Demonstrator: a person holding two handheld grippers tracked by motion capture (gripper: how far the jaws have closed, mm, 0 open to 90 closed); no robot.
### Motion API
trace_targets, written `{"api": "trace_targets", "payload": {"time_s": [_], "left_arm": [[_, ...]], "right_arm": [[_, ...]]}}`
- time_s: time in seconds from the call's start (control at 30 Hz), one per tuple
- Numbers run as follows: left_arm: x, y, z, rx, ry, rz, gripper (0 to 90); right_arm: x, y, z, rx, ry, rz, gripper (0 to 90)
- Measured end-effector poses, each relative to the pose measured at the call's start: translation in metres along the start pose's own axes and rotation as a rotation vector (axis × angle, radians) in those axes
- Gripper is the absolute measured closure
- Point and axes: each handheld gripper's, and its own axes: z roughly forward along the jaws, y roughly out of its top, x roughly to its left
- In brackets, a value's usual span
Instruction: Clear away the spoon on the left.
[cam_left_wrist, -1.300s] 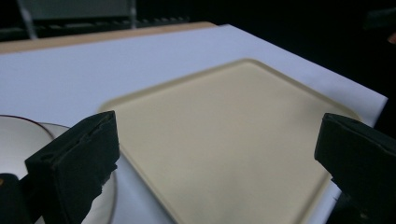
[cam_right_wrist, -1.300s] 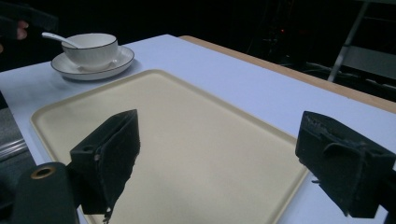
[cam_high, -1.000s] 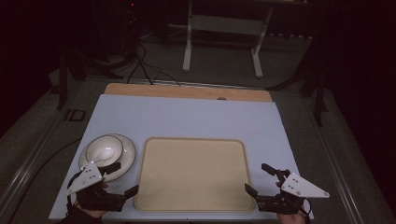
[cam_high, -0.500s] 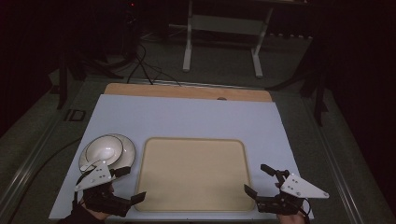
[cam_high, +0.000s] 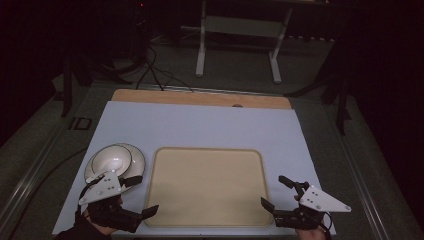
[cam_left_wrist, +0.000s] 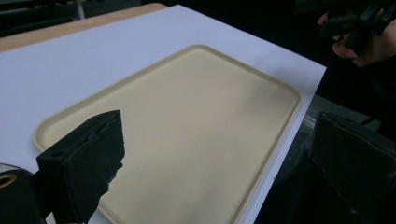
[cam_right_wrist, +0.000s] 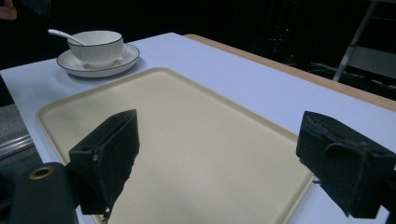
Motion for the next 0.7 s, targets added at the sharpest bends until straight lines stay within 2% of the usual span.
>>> {"api": "trace_targets", "payload": {"time_s": [0.23,0.37,0.4,0.47,0.7], "left_arm": [[0.003,0.012,-0.004,0.006,0.007,0.005,3.9],[0.007,0.019,-0.010,-0.003,0.035,0.006,4.5],[0.008,0.021,-0.011,-0.004,0.031,-0.001,4.5],[0.011,0.024,-0.015,-0.008,0.052,0.000,4.5],[0.026,0.032,-0.028,-0.019,0.116,-0.080,5.3]], "right_arm": [[0.000,0.000,0.000,0.000,0.003,-0.002,13.2],[0.000,0.000,0.000,-0.001,0.003,-0.003,13.1],[0.001,0.000,0.000,0.000,0.002,-0.005,13.1],[0.001,0.000,0.001,-0.002,0.004,-0.006,13.1],[0.001,0.000,0.000,-0.004,0.003,-0.008,13.1]]}}
